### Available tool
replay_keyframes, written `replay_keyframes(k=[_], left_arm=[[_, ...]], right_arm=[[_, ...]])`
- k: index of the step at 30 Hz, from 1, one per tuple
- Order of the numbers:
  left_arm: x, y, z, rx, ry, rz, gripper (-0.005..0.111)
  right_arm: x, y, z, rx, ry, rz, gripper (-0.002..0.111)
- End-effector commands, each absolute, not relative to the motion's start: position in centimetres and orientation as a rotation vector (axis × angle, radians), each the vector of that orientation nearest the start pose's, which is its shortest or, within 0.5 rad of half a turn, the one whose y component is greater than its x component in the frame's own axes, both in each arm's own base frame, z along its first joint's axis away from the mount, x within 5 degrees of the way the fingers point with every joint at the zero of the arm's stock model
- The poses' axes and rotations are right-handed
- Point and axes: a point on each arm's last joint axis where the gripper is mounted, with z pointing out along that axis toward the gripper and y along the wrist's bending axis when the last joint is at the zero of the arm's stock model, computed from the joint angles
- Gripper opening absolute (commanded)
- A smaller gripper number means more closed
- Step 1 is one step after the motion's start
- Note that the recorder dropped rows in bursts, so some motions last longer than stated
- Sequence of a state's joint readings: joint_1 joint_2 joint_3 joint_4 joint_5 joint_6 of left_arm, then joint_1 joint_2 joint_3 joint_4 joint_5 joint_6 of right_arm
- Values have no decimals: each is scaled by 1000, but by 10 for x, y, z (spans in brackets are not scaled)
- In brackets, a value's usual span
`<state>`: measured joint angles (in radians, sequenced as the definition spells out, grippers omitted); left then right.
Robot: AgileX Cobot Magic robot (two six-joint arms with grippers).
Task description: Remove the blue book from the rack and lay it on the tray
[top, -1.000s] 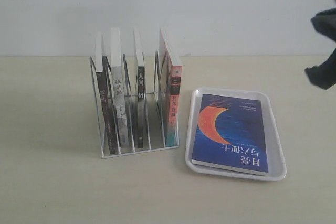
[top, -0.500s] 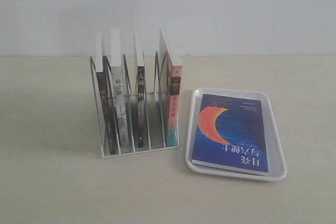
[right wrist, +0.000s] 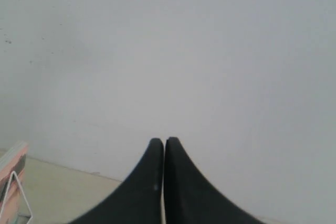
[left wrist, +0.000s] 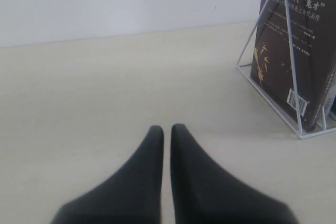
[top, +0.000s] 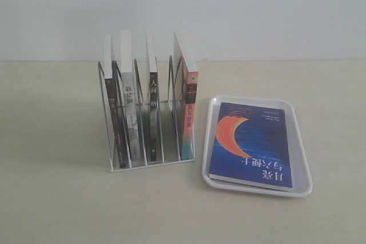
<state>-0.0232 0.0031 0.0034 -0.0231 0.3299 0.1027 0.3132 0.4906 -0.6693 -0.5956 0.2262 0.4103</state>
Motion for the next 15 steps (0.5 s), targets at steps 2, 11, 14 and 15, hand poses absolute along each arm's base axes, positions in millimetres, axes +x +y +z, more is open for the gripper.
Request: replay_keyframes(k=[2,11,14,15], left_arm=[[54,-2,185,97,1795,35,5],[54,-2,185,97,1795,35,5],[54,-2,185,97,1795,35,5],[54,-2,185,97,1795,35,5]], right_arm=[[78,3,358,-92,1486,4,0],[71,-2,288,38,1581,45,0],[74,0,272,21,1612,54,0],[74,0,267,17,1623,56,0]])
